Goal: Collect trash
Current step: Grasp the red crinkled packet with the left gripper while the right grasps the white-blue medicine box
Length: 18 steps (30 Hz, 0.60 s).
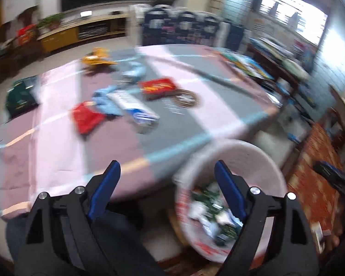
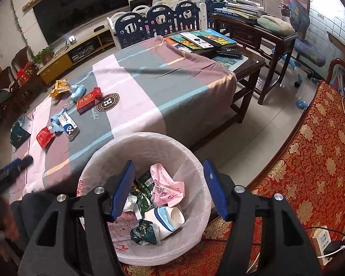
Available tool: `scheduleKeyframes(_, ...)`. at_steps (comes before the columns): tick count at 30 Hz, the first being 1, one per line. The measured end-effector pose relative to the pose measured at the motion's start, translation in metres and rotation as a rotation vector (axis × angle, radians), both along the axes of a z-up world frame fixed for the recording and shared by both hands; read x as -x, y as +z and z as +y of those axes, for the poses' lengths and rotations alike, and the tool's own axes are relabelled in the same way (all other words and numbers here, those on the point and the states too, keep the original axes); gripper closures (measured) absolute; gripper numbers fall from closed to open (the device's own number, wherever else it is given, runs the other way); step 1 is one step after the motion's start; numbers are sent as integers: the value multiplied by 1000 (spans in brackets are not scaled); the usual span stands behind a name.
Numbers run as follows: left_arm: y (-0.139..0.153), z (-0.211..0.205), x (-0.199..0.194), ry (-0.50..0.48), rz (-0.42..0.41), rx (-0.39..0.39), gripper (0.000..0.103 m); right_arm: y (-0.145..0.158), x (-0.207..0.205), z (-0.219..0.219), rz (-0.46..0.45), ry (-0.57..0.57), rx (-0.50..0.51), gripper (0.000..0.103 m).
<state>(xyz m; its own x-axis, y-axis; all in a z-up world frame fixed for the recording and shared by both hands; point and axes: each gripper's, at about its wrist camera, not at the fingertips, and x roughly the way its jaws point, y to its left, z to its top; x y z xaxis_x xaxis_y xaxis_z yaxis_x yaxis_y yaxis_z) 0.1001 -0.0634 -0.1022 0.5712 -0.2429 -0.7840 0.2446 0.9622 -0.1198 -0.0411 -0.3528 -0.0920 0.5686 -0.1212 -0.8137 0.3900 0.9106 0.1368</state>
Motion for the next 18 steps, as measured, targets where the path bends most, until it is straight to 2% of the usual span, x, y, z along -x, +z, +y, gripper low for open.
scheduleKeyframes(3,-13,54,-53,198,15,-31,25,-6,-9,6,11,20,9,42)
scheduleKeyframes(6,-33,88,-107,286,29,-58,27,-14,-21,14,33,39,1,42)
scheduleKeyframes(10,-72,102,-161,243,161,-35,27,-23,-38,27,53,72,-9,42)
scheduleKeyframes(13,-91,101,-171,234,177,-42,28,-28,-50,37,69,97,-12,42)
scheduleKeyframes(16,-95,94,-174,209,169,-8,48,-32,-63,44,80,118,-14,42)
scheduleKeyframes(18,-99,90,-174,178,185,13,86,-33,-72,50,83,131,-16,42)
